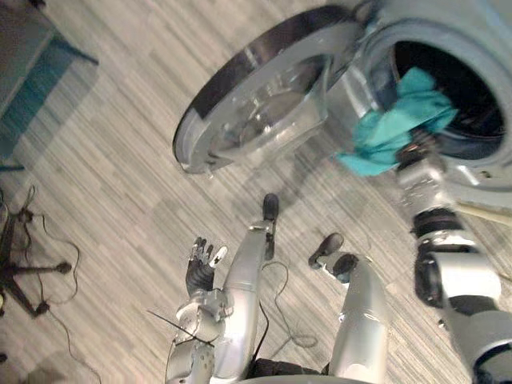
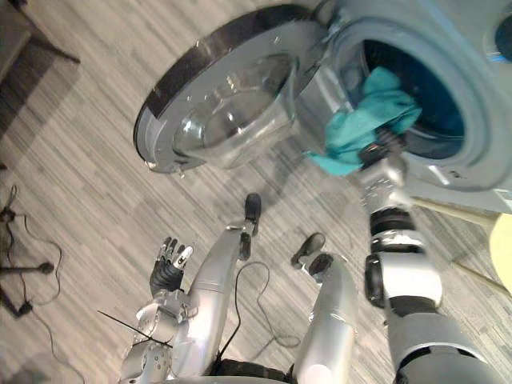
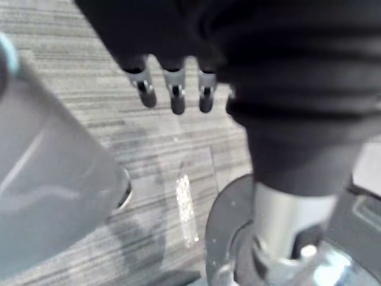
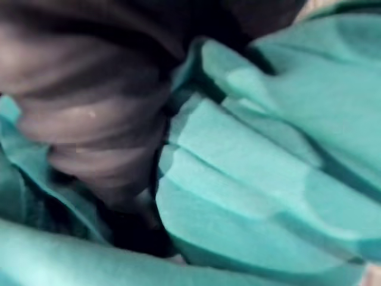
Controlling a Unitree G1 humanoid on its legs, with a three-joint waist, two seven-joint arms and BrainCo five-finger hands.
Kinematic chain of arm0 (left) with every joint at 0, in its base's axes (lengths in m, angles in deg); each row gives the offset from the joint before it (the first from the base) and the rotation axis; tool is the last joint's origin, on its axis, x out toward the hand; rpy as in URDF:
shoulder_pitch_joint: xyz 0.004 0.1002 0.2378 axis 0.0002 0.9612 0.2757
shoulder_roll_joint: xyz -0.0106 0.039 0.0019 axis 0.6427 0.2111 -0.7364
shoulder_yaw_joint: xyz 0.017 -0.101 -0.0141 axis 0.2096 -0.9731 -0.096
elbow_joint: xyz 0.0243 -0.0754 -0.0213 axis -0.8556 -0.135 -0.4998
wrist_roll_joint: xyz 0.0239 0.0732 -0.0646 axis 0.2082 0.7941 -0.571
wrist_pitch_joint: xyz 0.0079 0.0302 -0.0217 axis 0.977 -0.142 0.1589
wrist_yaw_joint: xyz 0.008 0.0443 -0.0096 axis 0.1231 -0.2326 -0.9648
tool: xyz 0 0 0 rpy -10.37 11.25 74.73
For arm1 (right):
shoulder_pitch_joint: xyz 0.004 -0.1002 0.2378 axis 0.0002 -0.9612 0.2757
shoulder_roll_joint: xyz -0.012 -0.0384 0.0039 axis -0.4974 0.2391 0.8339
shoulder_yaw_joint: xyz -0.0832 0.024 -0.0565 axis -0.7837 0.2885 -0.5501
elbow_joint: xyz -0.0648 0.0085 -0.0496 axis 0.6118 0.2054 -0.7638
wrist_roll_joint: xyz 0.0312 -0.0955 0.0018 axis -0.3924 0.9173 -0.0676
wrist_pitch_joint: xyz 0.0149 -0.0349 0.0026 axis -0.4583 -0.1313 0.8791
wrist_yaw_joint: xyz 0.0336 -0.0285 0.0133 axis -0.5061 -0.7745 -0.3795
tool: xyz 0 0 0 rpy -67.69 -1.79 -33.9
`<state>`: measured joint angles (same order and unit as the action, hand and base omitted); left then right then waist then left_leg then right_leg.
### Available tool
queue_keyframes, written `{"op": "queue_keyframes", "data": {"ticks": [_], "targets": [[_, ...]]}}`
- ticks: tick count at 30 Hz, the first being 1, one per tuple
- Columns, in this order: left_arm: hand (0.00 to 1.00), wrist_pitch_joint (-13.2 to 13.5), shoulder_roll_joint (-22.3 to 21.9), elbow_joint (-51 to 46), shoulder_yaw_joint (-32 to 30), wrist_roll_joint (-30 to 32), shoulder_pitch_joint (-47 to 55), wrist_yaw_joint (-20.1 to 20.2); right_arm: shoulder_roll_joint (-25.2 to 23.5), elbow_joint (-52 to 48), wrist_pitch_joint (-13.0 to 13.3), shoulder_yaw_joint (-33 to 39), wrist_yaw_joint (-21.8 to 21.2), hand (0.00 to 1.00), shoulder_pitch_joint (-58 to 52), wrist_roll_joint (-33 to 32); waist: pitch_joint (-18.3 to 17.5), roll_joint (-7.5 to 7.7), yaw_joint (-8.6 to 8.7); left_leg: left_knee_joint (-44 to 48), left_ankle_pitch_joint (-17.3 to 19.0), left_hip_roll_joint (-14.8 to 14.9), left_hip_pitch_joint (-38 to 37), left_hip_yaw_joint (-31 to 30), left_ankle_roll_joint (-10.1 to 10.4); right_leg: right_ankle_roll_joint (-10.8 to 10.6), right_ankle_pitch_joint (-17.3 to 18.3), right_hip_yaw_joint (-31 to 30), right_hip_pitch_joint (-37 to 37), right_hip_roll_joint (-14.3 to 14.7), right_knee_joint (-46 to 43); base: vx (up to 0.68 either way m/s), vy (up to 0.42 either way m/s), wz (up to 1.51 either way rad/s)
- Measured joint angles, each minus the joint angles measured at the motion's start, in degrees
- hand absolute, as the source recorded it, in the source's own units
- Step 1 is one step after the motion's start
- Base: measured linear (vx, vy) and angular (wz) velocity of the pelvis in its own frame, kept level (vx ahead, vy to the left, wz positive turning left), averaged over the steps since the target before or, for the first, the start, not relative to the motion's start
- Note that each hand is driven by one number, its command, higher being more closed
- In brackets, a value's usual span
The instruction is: Pick up the laundry basket with both hands and put the clothes into the washing machine.
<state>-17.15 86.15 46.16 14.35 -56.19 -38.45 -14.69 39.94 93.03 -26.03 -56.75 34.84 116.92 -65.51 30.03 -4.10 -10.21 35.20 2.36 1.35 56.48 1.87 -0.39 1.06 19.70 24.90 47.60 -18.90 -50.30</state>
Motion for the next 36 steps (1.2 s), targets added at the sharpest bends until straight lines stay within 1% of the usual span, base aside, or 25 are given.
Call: {"op": "queue_keyframes", "data": {"ticks": [1, 2, 3, 4, 5, 6, 8, 10, 11, 12, 13, 14, 15, 17, 18, 19, 22, 23, 24, 25, 28, 29, 32, 34, 36], "targets": [[0.00, 0.18, -0.01, -0.28, -0.08, -0.80, -0.56, -0.88, 2.96, 0.01, 0.79, -0.68, 0.76, 1.00, 0.37, -2.58, 0.02, -0.04, -0.20, 0.00, -0.98, -0.57, 2.16, -0.53, -0.17, 0.07, 0.32, 0.05, 1.99, -0.38, -0.82, 0.00, -0.013, 0.35], [0.00, 0.22, -0.02, -0.75, -0.11, -1.04, -0.62, -1.43, 4.13, 0.02, 0.92, -0.85, 1.34, 1.00, 0.82, -3.77, 0.02, -0.04, -0.28, 0.00, -1.09, -0.75, 3.17, -0.77, -0.08, 0.02, 0.41, 0.04, 2.89, -0.48, -1.09, 0.00, -0.009, 0.33], [0.00, 0.30, -0.05, -2.17, -0.07, -1.17, -0.62, -2.28, 7.13, 0.05, 1.46, -1.89, 2.52, 1.00, 2.16, -6.44, 0.03, -0.06, -0.23, -0.12, -1.99, -1.55, 5.46, -1.09, -0.04, 0.11, 0.67, -0.01, 5.48, -1.31, -2.19, 0.00, -0.004, 0.21], [0.00, 0.48, -0.05, -2.97, -0.05, -1.58, -0.62, -2.75, 8.41, 0.05, 1.98, -2.84, 2.88, 1.00, 2.76, -7.98, 0.03, -0.05, -0.28, -0.10, -2.28, -1.75, 6.30, -1.07, 0.02, 0.11, 0.72, -0.14, 6.50, -1.54, -2.60, 0.00, -0.004, 0.15], [0.00, 1.00, -0.08, -4.58, -0.26, -2.23, -0.59, -3.50, 10.54, 0.02, 2.88, -5.48, 3.89, 1.00, 4.21, -10.52, 0.03, -0.05, -0.35, -0.10, -2.61, -1.74, 7.95, -1.09, 0.27, 0.12, 0.72, -0.20, 8.21, -1.60, -2.64, 0.00, 0.000, 0.00], [0.00, 1.18, -0.08, -5.38, -0.30, -2.23, -0.58, -3.99, 11.49, 0.00, 3.15, -6.77, 4.28, 1.00, 5.00, -11.47, 0.03, -0.06, -0.35, -0.12, -2.70, -1.70, 8.75, -1.09, 0.39, 0.13, 0.72, -0.25, 9.07, -1.58, -2.74, -0.01, -0.003, -0.08], [0.00, 1.49, -0.09, -8.16, -0.31, -3.11, -0.58, -4.77, 15.06, -0.56, 3.96, -9.52, 5.79, 1.00, 7.77, -15.67, 0.02, -0.06, -0.42, -0.01, -2.90, -1.39, 11.27, -0.78, 0.38, 0.17, 0.69, -1.09, 12.03, -1.32, -3.28, -0.03, 0.008, -0.13], [0.00, 1.63, -0.10, -9.63, -0.37, -3.44, -0.57, -5.53, 17.85, -2.43, 4.84, -9.71, 7.28, 1.00, 9.53, -18.24, 0.02, -0.05, -0.48, -0.08, -3.03, -1.08, 12.86, -0.34, 0.28, 0.67, 0.35, -1.54, 14.04, -1.19, -3.34, -0.03, 0.014, -0.19], [0.00, 1.96, -0.11, -10.36, -0.54, -3.61, -0.57, -5.83, 19.76, -5.37, 5.74, -9.53, 8.03, 1.00, 10.21, -20.13, 0.02, -0.06, -0.41, -0.08, -3.21, -0.69, 13.85, -0.17, 0.17, 0.83, 0.00, -1.53, 15.02, -0.89, -3.11, -0.02, 0.016, -0.24], [0.00, 2.11, -0.12, -10.59, -0.63, -3.81, -0.58, -6.01, 20.43, -7.10, 6.20, -9.18, 8.47, 1.00, 10.65, -20.74, 0.02, -0.06, -0.30, -0.10, -3.35, -0.42, 14.30, -0.15, 0.06, 0.83, -0.24, -1.50, 15.40, -0.56, -2.81, -0.01, 0.016, -0.27], [0.00, 2.13, -0.12, -11.11, -0.50, -4.38, -0.62, -6.66, 21.75, -10.81, 8.31, -8.97, 9.15, 1.00, 11.83, -22.39, 0.01, -0.06, -0.07, -0.22, -3.90, 0.01, 14.77, -0.08, -0.23, 1.06, -0.81, -1.47, 15.93, 0.01, -2.01, 0.00, 0.010, -0.23], [0.00, 2.14, -0.12, -11.18, -0.47, -4.42, -0.69, -6.85, 22.64, -13.10, 9.68, -8.53, 9.26, 1.00, 13.36, -23.20, 0.01, -0.06, 0.18, -0.68, -4.26, 0.25, 14.75, 0.10, -0.18, 1.18, -1.19, -1.48, 16.06, 0.32, -1.45, 0.01, -0.001, -0.28], [0.00, 2.15, -0.12, -11.43, -0.48, -4.48, -0.70, -7.10, 24.03, -17.50, 12.23, -6.56, 9.52, 1.00, 15.73, -24.56, -0.01, -0.03, 0.23, -0.98, -4.47, 0.80, 14.58, 0.44, -0.18, 1.30, -1.53, -1.61, 16.05, 0.85, -0.79, 0.01, -0.008, -0.17], [0.00, 2.16, -0.11, -11.64, -0.18, -4.56, -0.98, -7.27, 24.62, -18.47, 15.45, -6.86, 8.60, 1.00, 16.90, -25.08, -0.03, -0.03, 0.21, -1.48, -4.71, 0.95, 14.37, 0.60, 0.02, 1.36, -1.57, -1.60, 16.05, 0.94, -0.60, 0.00, -0.023, -0.08], [0.00, 2.24, -0.10, -12.46, -0.14, -4.98, -1.06, -8.05, 24.41, -19.06, 16.04, -6.89, 9.95, 1.00, 18.45, -26.12, -0.04, -0.03, 0.06, -2.30, -5.15, 1.26, 14.28, 0.75, 0.08, 1.86, -1.92, -1.44, 16.23, 1.28, -0.09, 0.00, -0.035, -0.11], [0.00, 2.29, -0.10, -12.65, -0.18, -5.11, -1.16, -8.21, 24.22, -19.02, 16.94, -7.11, 10.11, 0.00, 19.51, -26.46, -0.03, -0.02, -0.03, -2.48, -5.24, 1.65, 14.27, 0.79, -0.01, 1.98, -2.26, -1.39, 16.22, 1.81, 0.33, -0.01, -0.046, -0.19], [0.00, 2.38, -0.08, -12.69, 0.53, -5.42, -1.43, -8.61, 22.21, -19.75, 20.57, -9.49, 12.85, 0.00, 21.95, -26.72, 0.01, 0.03, -0.34, -3.08, -5.49, 3.35, 13.92, 1.83, -0.26, 2.48, -3.51, 0.06, 15.63, 2.90, 2.25, 0.00, -0.036, -0.28], [0.00, 2.39, -0.08, -12.71, 0.67, -5.42, -1.43, -8.83, 22.19, -19.74, 20.83, -10.32, 13.37, 0.00, 22.22, -26.54, 0.00, 0.03, -0.32, -3.23, -5.49, 3.67, 13.81, 2.17, -0.26, 2.68, -3.65, 0.38, 15.48, 3.00, 2.62, 0.00, -0.028, -0.20], [0.00, 2.44, -0.08, -12.78, 0.79, -5.35, -1.35, -9.16, 21.99, -19.64, 21.50, -11.89, 14.95, 0.00, 22.41, -24.81, 0.00, 0.03, -0.01, -3.44, -5.49, 3.81, 13.45, 2.42, -0.26, 2.71, -3.66, 0.50, 15.26, 3.02, 2.80, 0.01, -0.033, -0.10], [0.00, 2.82, -0.08, -12.76, 0.84, -5.35, -1.30, -9.15, 20.86, -18.72, 21.50, -11.92, 15.46, 0.00, 22.42, -23.14, 0.01, 0.02, 0.15, -3.76, -5.49, 4.02, 12.75, 2.60, -0.27, 2.72, -3.66, 1.05, 14.51, 3.04, 3.19, 0.00, 0.000, 0.00], [0.00, 3.46, 0.04, -12.97, 2.22, -5.42, -0.90, -8.99, 16.97, -13.43, 21.49, -10.86, 15.96, 0.00, 22.39, -22.14, 0.05, -0.13, 0.27, -5.66, -5.52, 4.12, 9.44, 2.79, -0.30, 2.78, -3.68, 1.77, 11.67, 3.16, 4.14, 0.00, -0.039, 0.08], [0.00, 3.44, 0.06, -13.33, 3.04, -5.43, -0.47, -8.82, 15.69, -12.42, 21.48, -9.49, 15.90, 0.00, 22.31, -21.94, 0.05, -0.13, 0.23, -6.35, -5.62, 4.10, 8.66, 3.01, -0.43, 2.79, -3.68, 1.59, 11.19, 3.16, 4.17, 0.00, -0.057, 0.08], [0.00, 3.41, 0.11, -14.68, 4.53, -5.53, 1.05, -7.83, 11.47, -11.19, 21.35, -0.91, 14.83, 0.00, 20.77, -22.25, 0.04, -0.16, -0.35, -7.21, -6.01, 4.09, 6.94, 2.90, -0.41, 2.81, -3.68, 2.05, 9.44, 3.24, 4.40, -0.01, -0.049, 0.14], [0.00, 3.32, 0.47, -14.82, 4.58, -5.55, 1.84, -7.77, 9.43, -10.30, 20.24, 4.16, 13.82, 0.00, 17.61, -22.80, 0.01, -0.21, -0.99, -7.21, -6.02, 3.99, 5.32, 2.85, -0.42, 2.82, -3.66, 2.06, 7.60, 3.22, 4.45, 0.00, -0.027, 0.22], [0.00, 3.33, 0.49, -14.84, 4.37, -5.57, 2.15, -7.73, 8.06, -9.25, 17.71, 5.07, 13.22, 0.00, 15.63, -22.60, -0.03, -0.27, -1.07, -7.20, -6.02, 3.80, 3.75, 2.86, -0.42, 2.80, -3.65, 1.84, 5.92, 3.17, 4.53, -0.01, -0.016, 0.13]]}}
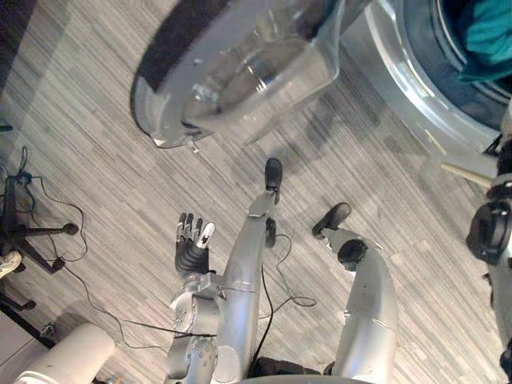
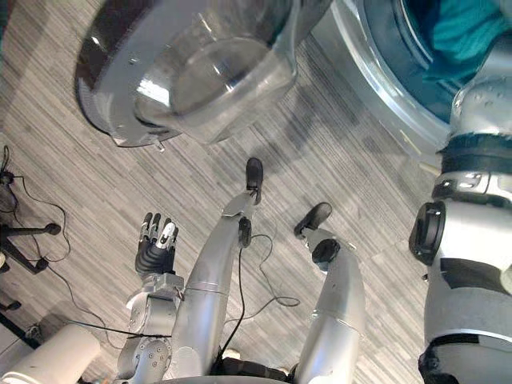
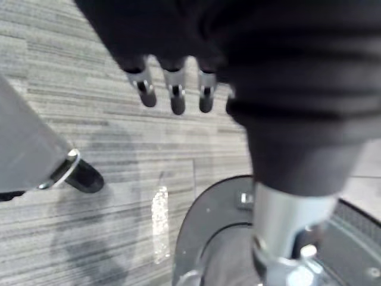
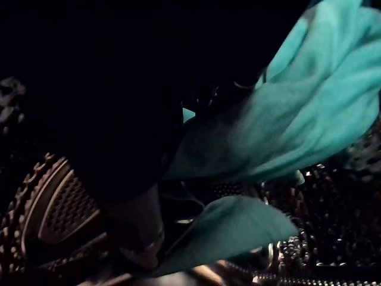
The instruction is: Pick up the laundry basket with both hands and put the clothes into the washing machine.
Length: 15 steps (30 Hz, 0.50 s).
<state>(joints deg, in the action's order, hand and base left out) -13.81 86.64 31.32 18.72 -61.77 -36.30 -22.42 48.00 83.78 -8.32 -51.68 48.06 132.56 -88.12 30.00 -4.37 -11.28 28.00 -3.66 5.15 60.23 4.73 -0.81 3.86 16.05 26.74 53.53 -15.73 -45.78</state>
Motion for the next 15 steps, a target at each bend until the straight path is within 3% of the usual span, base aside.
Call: {"op": "queue_keyframes", "data": {"ticks": [7, 13, 15], "targets": [[0.00, 0.02, -0.14, 0.91, -2.18, -0.30, -0.09, 0.06, -10.18, 0.93, -8.44, 0.13, -2.88, 0.00, -9.59, 7.50, -0.49, -0.73, 0.48, -2.26, -0.11, -0.20, -3.87, 0.72, 0.53, -0.20, 0.25, -2.22, -2.49, 0.66, 1.13, -0.07, -0.017, -0.06], [0.00, -0.16, -0.13, 6.18, -3.88, -2.22, -0.42, 0.09, -16.23, 2.83, -9.98, -0.36, -5.84, 0.00, -20.98, 9.87, -0.82, -0.74, 0.22, -7.29, -1.10, -0.15, -10.42, 2.04, 1.68, -0.23, 0.13, -1.42, -7.96, 0.62, 3.08, -0.06, -0.061, 0.17], [0.00, -0.35, -0.13, 8.38, -4.13, -2.17, -0.47, 0.61, -20.24, 1.63, -10.67, -0.15, -7.80, 0.00, -28.11, 13.04, -2.45, -0.52, 0.28, -7.85, -1.78, -0.07, -12.17, 2.21, 1.73, -0.22, 0.13, -1.04, -9.91, 0.66, 3.58, 0.02, -0.064, 0.13]]}}
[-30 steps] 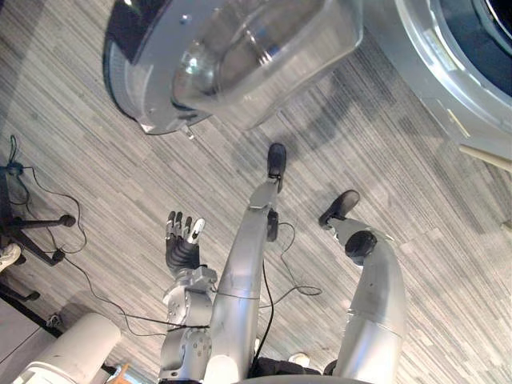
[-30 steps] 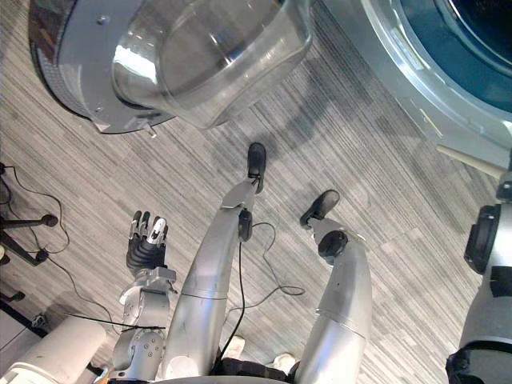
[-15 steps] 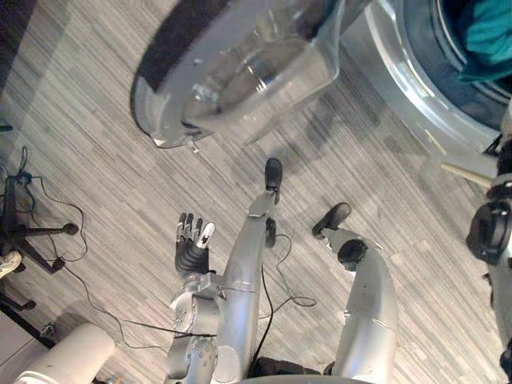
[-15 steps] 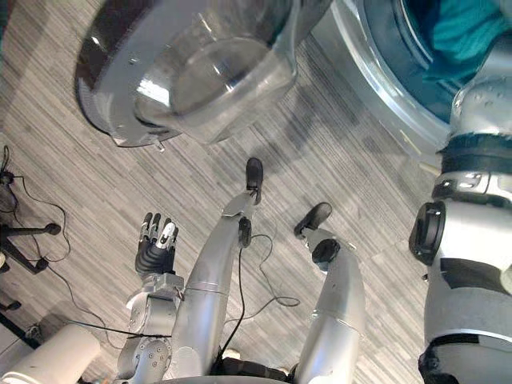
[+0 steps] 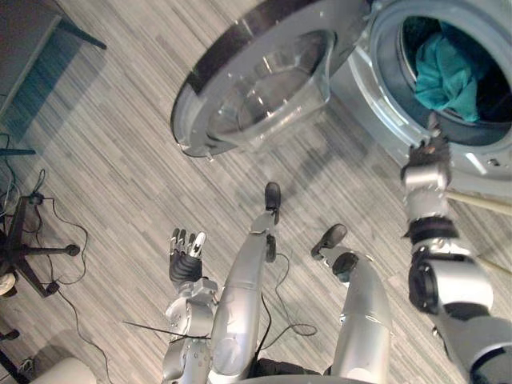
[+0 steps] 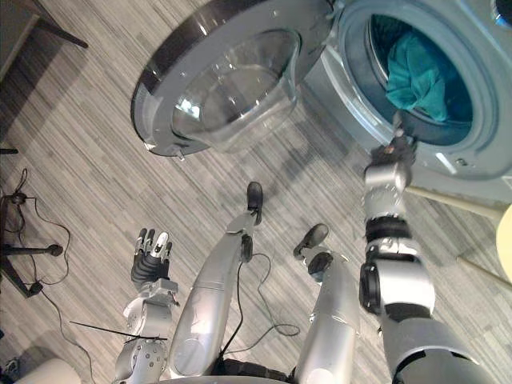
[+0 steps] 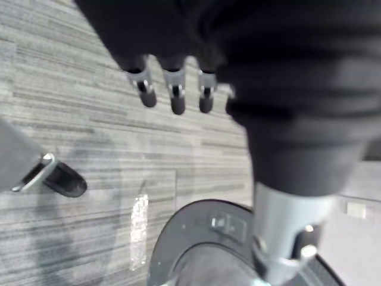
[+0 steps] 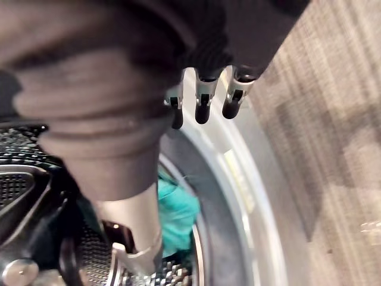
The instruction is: Pick up the laundry basket with both hands and put the clothes into the washing machine.
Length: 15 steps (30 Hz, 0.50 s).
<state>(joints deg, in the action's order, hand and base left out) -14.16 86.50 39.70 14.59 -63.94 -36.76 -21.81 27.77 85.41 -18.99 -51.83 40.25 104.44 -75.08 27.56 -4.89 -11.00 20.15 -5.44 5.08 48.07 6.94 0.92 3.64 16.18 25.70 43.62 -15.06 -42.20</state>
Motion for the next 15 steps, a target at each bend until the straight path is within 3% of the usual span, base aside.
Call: {"op": "queue_keyframes", "data": {"ticks": [6, 10, 15], "targets": [[0.00, -1.16, 0.08, 3.81, -1.06, 0.04, -0.86, 2.53, -10.23, 0.32, -1.65, 6.74, -4.28, 0.00, -18.72, 3.58, -0.98, 0.66, 1.61, -1.57, -0.67, -0.46, -9.39, 0.50, -0.50, -0.84, 0.47, 0.27, -9.78, 0.17, 2.41, 0.07, -0.061, 0.09], [0.00, -2.71, 0.47, 8.73, -3.99, 0.23, -0.50, 4.19, -14.57, 1.38, -1.57, 11.28, -5.66, 0.00, -29.08, 3.78, -1.91, 2.43, 4.13, -6.63, -1.14, -1.49, -18.31, 0.29, 0.68, -2.05, 1.19, 0.35, -17.14, 0.20, 4.47, 0.01, -0.078, 0.09], [0.00, -4.20, 0.51, 9.02, -6.35, 2.19, 0.96, 5.70, -19.31, -1.03, -1.90, 13.64, -8.12, 0.00, -43.63, 4.41, -3.72, 4.35, 5.54, -10.91, -1.32, -1.91, -27.45, 0.70, 0.98, -3.19, 1.39, 1.35, -26.07, 1.05, 8.20, 0.01, -0.064, 0.08]]}}
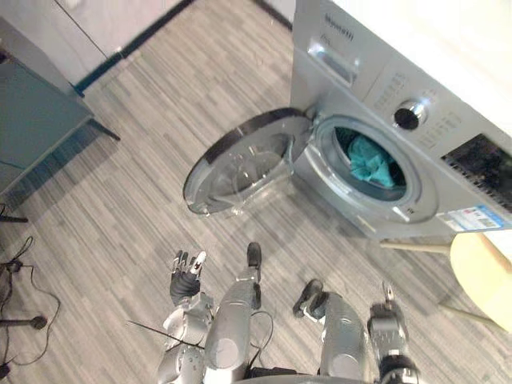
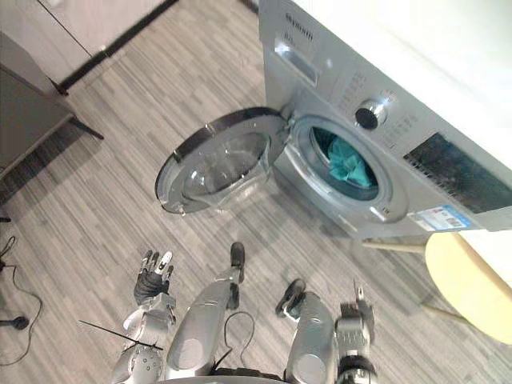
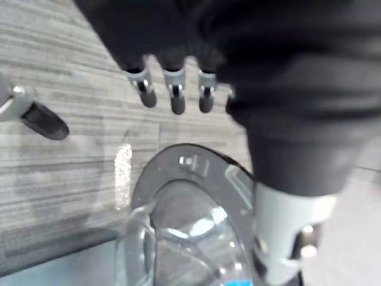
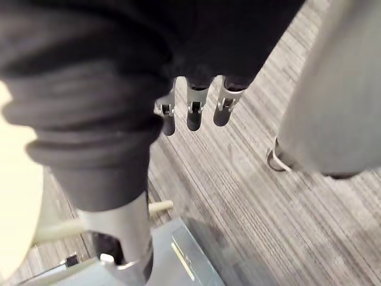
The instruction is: Pick up the laundry basket with both hands and put the clothes into the washing machine.
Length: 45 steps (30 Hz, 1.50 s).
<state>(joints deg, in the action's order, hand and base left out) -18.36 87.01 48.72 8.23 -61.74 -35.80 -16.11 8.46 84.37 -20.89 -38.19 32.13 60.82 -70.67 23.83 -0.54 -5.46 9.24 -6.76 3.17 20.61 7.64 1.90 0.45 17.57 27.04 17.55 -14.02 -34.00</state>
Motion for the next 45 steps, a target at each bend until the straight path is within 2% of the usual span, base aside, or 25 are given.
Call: {"op": "queue_keyframes", "data": {"ticks": [3, 4, 6, 13, 16, 19, 22, 23, 25, 26, 27, 28, 29, 30, 31, 32, 33, 35, 36, 39, 43, 45], "targets": [[0.00, -1.44, -0.37, 0.05, -2.19, 0.91, 1.82, 0.89, -2.54, -0.25, -1.18, 1.90, -1.93, 0.00, -5.67, 1.40, -3.07, 0.96, 0.68, -1.72, 0.11, 0.83, -3.63, 1.30, -0.08, -1.31, -0.77, -0.35, -3.73, 1.20, 3.45, 0.08, -0.033, -0.16], [0.00, -1.80, -0.57, 0.08, -4.04, 1.86, 2.36, 1.09, -4.13, 0.25, -2.22, 3.95, -2.39, 0.00, -8.44, 1.82, -5.17, 1.64, 1.02, -3.57, 0.15, 0.90, -6.59, 2.16, -0.11, -1.99, -1.42, -0.83, -6.40, 1.91, 5.80, 0.10, -0.004, -0.18], [0.00, -1.97, -1.15, 0.35, -6.74, 2.46, 2.60, 1.07, -4.39, 1.99, -3.12, 6.54, -2.54, 0.00, -10.38, 2.29, -7.48, 2.09, 1.54, -5.38, 0.43, 0.80, -9.86, 3.33, -0.26, -2.31, -2.16, -1.31, -9.33, 2.27, 8.28, 0.13, 0.013, -0.25], [0.00, -2.06, -1.27, -0.72, -14.39, 5.24, 2.68, 0.53, -4.79, 4.56, -6.12, 13.86, -2.09, 0.00, -14.96, 4.93, -13.79, 1.49, 1.67, -7.41, 1.92, -0.01, -15.72, 2.99, -0.39, -2.54, -3.16, -0.16, -16.73, 2.75, 13.29, 0.11, 0.012, 0.05], [0.00, -1.95, -1.50, -7.43, -19.60, 6.24, 3.24, -1.79, -4.78, 4.51, -6.15, 13.83, -1.94, 0.00, -14.76, 4.93, -15.10, 0.87, 1.47, -6.82, 2.26, -0.08, -17.05, 0.91, -0.12, -2.72, -2.98, 1.77, -19.81, 3.01, 14.34, 0.06, -0.036, 0.29], [0.00, -0.91, -1.62, -11.54, -21.83, 6.66, 3.24, -3.88, -4.69, 4.47, -6.01, 12.85, -1.16, 0.00, -13.28, 5.61, -16.14, -0.47, 1.32, -2.97, 3.74, 0.40, -16.03, -0.56, -0.17, -2.67, -2.94, 3.06, -21.72, 3.70, 15.22, 0.01, -0.034, 0.26], [0.00, -0.37, -1.57, -14.85, -22.73, 7.59, 3.45, -4.62, -4.67, 3.93, -5.65, 10.10, -1.08, 0.00, -9.96, 6.87, -16.82, -2.25, 1.41, 4.77, 6.64, 1.19, -13.20, -2.88, -0.23, -2.17, -2.21, 4.81, -23.25, 4.47, 15.14, -0.05, -0.012, 0.31], [0.00, -0.32, -1.46, -15.58, -22.86, 7.83, 3.51, -4.63, -4.62, 3.64, -5.45, 9.92, -1.11, 0.00, -9.39, 7.02, -16.76, -2.35, 1.34, 5.92, 6.77, 1.30, -12.86, -3.02, -0.27, -2.45, -1.86, 4.94, -23.51, 4.51, 15.05, -0.10, 0.012, 0.15], [0.00, -0.29, -1.09, -17.93, -23.75, 9.09, 3.76, -4.81, -4.26, 3.37, -4.82, 9.28, -1.22, 0.00, -6.32, 7.79, -16.73, -2.58, 0.81, 9.83, 6.45, 1.54, -10.77, -3.15, 0.13, -1.55, -1.45, 4.61, -23.42, 4.37, 14.92, -0.09, 0.034, -0.02], [0.00, -0.26, -1.07, -18.40, -23.78, 9.22, 3.58, -4.84, -3.97, 3.31, -4.78, 8.37, -1.29, 0.00, -5.23, 7.95, -16.52, -1.93, 0.28, 12.35, 6.72, 1.56, -9.47, -3.00, -0.18, -0.41, -2.09, 4.60, -23.16, 3.67, 14.95, -0.06, 0.090, -0.22], [0.00, -0.25, -0.91, -18.85, -23.69, 9.61, 3.36, -4.95, -3.87, 3.25, -4.80, 7.41, -1.46, 0.00, -3.53, 8.29, -16.55, -2.01, -0.48, 21.98, 9.61, 3.71, -7.49, -2.24, -3.57, -0.16, -3.03, 4.27, -23.35, 3.00, 15.14, 0.10, 0.481, 0.35], [0.00, -0.12, 4.85, -14.62, -19.65, 10.45, -3.08, -3.86, -1.93, 2.71, -4.84, 5.93, -2.50, 0.00, -4.01, 8.10, -18.83, -3.02, 1.91, 13.34, 8.58, 13.26, -11.37, -0.46, -1.42, -5.36, -7.04, 6.63, -23.65, -0.29, 18.69, 0.26, 0.650, 0.57], [0.00, 0.04, 6.54, -9.87, -19.16, 10.91, -6.33, -3.39, 0.16, 5.01, -4.90, 7.12, -2.60, 0.00, -4.10, 7.70, -19.83, -4.73, 1.93, 7.03, 7.78, 12.53, -13.94, -1.09, 4.43, -5.99, -8.35, 5.68, -23.21, 0.00, 20.04, 0.29, 0.650, 0.86], [0.00, 0.02, 7.42, -8.17, -19.15, 10.92, -7.77, -3.31, 0.12, 6.14, -4.95, 7.47, -2.59, 0.00, -3.96, 7.65, -19.74, -3.99, 2.27, 6.02, 7.77, 11.65, -13.87, -1.16, 4.44, -5.83, -8.59, 4.11, -23.25, 0.01, 21.44, 0.14, 0.334, 0.49], [0.00, 0.01, 9.19, -5.91, -19.11, 10.92, -9.56, -3.26, -0.48, 7.96, -5.13, 7.51, -2.62, 0.00, -3.79, 7.63, -19.49, -2.68, 3.15, 5.14, 7.78, 10.12, -13.88, -1.44, 4.45, -6.61, -9.30, 1.69, -23.76, 0.39, 24.50, 0.04, 0.213, 0.37], [0.00, -0.28, 11.48, -3.47, -19.00, 10.92, -10.40, -3.02, -1.23, 9.08, -5.15, 7.47, -2.76, 0.00, -3.92, 7.62, -19.23, -2.06, 3.57, 4.99, 8.01, 8.87, -14.51, -1.36, 4.74, -8.67, -12.12, 0.67, -25.12, -0.15, 26.87, 0.05, 0.226, 0.20], [0.00, -0.48, 13.40, -1.58, -18.89, 10.97, -11.00, -2.90, -1.47, 9.77, -5.10, 7.43, -3.36, 0.00, -4.02, 7.63, -19.35, -1.38, 3.73, 4.60, 8.53, 8.37, -15.92, -0.49, 5.30, -9.90, -13.28, -0.54, -26.29, -0.57, 27.79, 0.06, 0.192, -0.08], [0.00, -0.57, 17.90, 1.23, -18.75, 12.74, -11.66, -1.76, -1.44, 11.57, -5.61, 8.11, -4.46, 0.00, -4.32, 7.61, -19.37, -1.23, 3.07, 2.85, 10.22, 7.79, -19.33, 3.67, 5.32, -10.08, -13.41, -3.87, -26.22, -1.54, 28.25, 0.02, 0.168, -0.67], [0.00, -0.56, 20.00, 3.35, -18.47, 13.72, -13.12, -1.22, -1.18, 12.57, -5.95, 9.27, -4.97, 0.00, -4.67, 7.74, -19.40, -1.66, 3.22, 2.76, 11.36, 7.64, -19.54, 5.34, 5.23, -10.58, -13.63, -5.40, -25.32, -1.97, 28.70, -0.04, 0.120, -0.80], [0.00, -0.54, 21.84, 7.62, -17.39, 14.82, -16.82, -0.10, -0.36, 13.19, -6.95, 13.28, -5.34, 0.00, -5.68, 8.42, -19.37, -1.78, 3.59, 2.69, 11.56, 7.74, -19.00, 7.76, 5.00, -10.90, -16.23, -8.30, -23.25, -2.25, 30.87, -0.09, 0.075, -0.53], [0.00, -1.76, 22.87, 17.45, -13.94, 15.97, -19.77, 2.48, -0.05, 13.97, -8.66, 17.87, -5.39, 0.00, -8.41, 9.69, -19.05, -1.48, 6.34, 2.62, 11.56, 7.94, -18.69, 9.96, 4.99, -10.78, -18.60, -9.81, -22.69, -1.50, 34.11, -0.09, 0.019, -0.29], [0.00, -2.01, 22.88, 20.71, -12.93, 16.49, -21.33, 3.32, 0.47, 15.09, -8.71, 18.88, -5.70, 0.00, -8.82, 10.56, -18.75, -0.93, 6.59, 2.73, 11.57, 8.46, -17.22, 10.39, 5.00, -10.50, -19.21, -10.62, -20.96, -1.00, 34.29, -0.08, -0.015, -0.26]]}}
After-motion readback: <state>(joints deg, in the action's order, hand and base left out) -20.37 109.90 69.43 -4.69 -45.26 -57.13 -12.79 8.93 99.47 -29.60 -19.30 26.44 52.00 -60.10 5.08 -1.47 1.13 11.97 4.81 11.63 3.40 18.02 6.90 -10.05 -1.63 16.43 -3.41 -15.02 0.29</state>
